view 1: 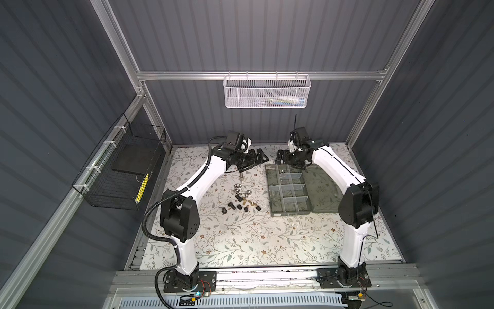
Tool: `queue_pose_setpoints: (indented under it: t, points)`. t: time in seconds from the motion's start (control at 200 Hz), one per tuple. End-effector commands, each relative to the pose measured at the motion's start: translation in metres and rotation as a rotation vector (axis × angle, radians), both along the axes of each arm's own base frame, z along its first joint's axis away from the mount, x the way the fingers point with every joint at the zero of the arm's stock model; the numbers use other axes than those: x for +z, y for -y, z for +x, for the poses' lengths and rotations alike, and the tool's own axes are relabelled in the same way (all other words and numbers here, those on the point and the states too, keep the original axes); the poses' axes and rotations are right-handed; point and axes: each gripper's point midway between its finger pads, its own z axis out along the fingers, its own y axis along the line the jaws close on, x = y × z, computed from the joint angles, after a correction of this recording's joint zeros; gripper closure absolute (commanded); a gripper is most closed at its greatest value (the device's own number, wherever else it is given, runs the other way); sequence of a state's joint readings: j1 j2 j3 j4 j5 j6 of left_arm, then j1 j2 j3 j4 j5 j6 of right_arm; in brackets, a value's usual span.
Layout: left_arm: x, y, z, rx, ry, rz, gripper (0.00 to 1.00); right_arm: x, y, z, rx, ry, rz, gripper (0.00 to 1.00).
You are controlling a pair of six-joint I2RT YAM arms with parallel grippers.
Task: Sort the screws and nuts into containers
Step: 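Withdraw the right gripper while the left gripper moves over a silver nut, then lower the left gripper around the silver hex nut and close it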
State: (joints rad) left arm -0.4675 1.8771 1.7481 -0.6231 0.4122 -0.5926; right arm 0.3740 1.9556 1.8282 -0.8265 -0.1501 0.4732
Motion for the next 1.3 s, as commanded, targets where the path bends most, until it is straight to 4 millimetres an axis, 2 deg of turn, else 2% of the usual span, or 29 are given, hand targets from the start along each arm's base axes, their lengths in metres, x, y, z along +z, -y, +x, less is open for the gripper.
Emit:
queue_pose_setpoints:
  t: [0.0, 0.125, 0.235, 0.485, 0.635, 0.74, 0.911, 1.296]
  points:
    - [-0.046, -0.025, -0.015, -0.012, -0.098, 0.169, 0.00, 0.006, 0.002, -0.010, -0.023, 0.050, 0.010, 0.01]
    - [-0.087, -0.039, -0.026, -0.040, -0.174, 0.285, 0.00, 0.003, -0.012, -0.036, 0.028, 0.069, 0.006, 0.01]
    - [-0.110, -0.045, -0.031, -0.072, -0.211, 0.342, 0.00, 0.003, -0.030, -0.056, 0.098, 0.090, 0.019, 0.01]
    - [-0.152, -0.048, -0.030, -0.140, -0.259, 0.417, 0.09, 0.006, -0.047, -0.071, 0.160, 0.109, 0.041, 0.01]
    - [-0.163, -0.048, -0.022, -0.183, -0.241, 0.458, 0.20, 0.002, -0.046, -0.071, 0.152, 0.087, 0.024, 0.01]
    - [-0.167, -0.044, -0.017, -0.208, -0.237, 0.460, 0.23, 0.001, -0.042, -0.074, 0.143, 0.086, 0.020, 0.01]
    - [-0.177, -0.040, -0.020, -0.250, -0.251, 0.469, 0.33, -0.002, -0.039, -0.078, 0.132, 0.077, 0.014, 0.01]
    - [-0.198, -0.041, -0.029, -0.369, -0.237, 0.574, 0.46, -0.007, -0.033, -0.081, 0.106, 0.065, 0.001, 0.01]
